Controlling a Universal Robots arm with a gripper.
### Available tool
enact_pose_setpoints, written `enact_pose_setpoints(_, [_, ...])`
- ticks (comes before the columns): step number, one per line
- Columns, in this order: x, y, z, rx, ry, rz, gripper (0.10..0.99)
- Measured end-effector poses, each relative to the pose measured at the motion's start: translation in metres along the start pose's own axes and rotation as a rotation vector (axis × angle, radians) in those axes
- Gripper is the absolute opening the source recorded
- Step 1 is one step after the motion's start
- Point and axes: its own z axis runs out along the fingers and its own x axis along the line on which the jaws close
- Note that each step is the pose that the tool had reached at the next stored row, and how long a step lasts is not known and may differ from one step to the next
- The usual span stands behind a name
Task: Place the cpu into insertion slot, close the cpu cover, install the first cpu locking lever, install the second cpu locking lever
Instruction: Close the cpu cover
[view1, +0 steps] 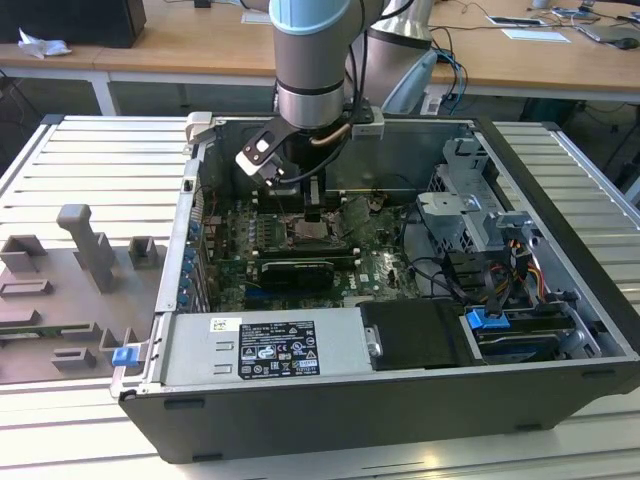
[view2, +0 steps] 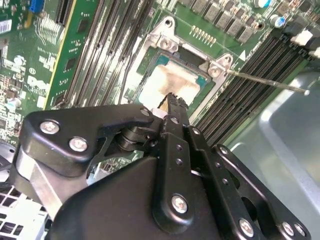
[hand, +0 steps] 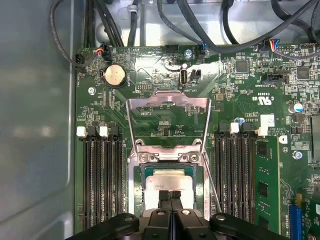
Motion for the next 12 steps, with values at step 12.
enact_pose_setpoints(12, [0.0004, 0.0135, -0.0075, 0.008, -0.0006, 0.001, 0.106])
